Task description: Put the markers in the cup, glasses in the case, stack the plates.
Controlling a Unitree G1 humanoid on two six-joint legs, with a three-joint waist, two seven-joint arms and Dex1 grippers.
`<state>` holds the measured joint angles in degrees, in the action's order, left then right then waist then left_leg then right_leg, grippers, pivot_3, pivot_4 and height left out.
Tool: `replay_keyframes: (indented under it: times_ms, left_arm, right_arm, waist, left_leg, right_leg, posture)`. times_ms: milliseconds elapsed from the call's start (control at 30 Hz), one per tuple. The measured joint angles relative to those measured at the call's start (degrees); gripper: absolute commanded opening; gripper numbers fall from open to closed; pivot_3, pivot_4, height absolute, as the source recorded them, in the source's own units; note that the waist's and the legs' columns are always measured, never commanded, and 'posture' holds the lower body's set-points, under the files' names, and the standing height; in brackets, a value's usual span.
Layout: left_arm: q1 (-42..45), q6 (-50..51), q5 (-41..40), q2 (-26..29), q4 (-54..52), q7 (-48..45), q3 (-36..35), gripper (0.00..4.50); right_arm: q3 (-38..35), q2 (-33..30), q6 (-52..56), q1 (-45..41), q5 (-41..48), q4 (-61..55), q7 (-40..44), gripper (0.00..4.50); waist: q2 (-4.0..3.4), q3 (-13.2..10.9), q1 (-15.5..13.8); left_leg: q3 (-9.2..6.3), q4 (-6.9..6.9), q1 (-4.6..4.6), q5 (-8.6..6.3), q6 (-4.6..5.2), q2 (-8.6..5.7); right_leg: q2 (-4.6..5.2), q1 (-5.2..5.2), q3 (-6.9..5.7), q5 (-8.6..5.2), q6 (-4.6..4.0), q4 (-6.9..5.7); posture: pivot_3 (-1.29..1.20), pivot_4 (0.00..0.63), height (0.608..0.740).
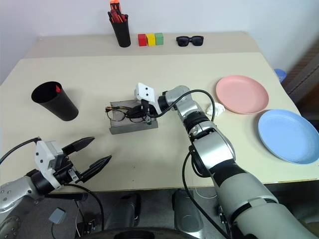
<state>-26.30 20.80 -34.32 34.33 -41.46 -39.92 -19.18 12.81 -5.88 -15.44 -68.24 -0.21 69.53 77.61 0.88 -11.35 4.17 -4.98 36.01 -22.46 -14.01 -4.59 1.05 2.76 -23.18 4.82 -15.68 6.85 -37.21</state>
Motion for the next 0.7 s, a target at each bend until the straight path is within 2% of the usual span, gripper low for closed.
replay_keyframes:
  times_ms: [700]
  left_arm:
    - [0.2, 0.2, -0.1, 0.0, -1.5, 1.6, 0.6, 4.50]
  right_arm:
    - [0.4, -2.0, -0.7, 0.0, -5.4, 0.4, 3.3, 0.01]
  waist:
    - [0.00, 0.0, 0.0]
  left_leg:
    - [0.00, 0.00, 0.01, 0.00, 0.00, 0.00]
  right_leg:
    - [0.00, 0.01, 0.00, -0.01, -0.02, 0.00]
  posture:
    - [0.00, 0.150, 0.740]
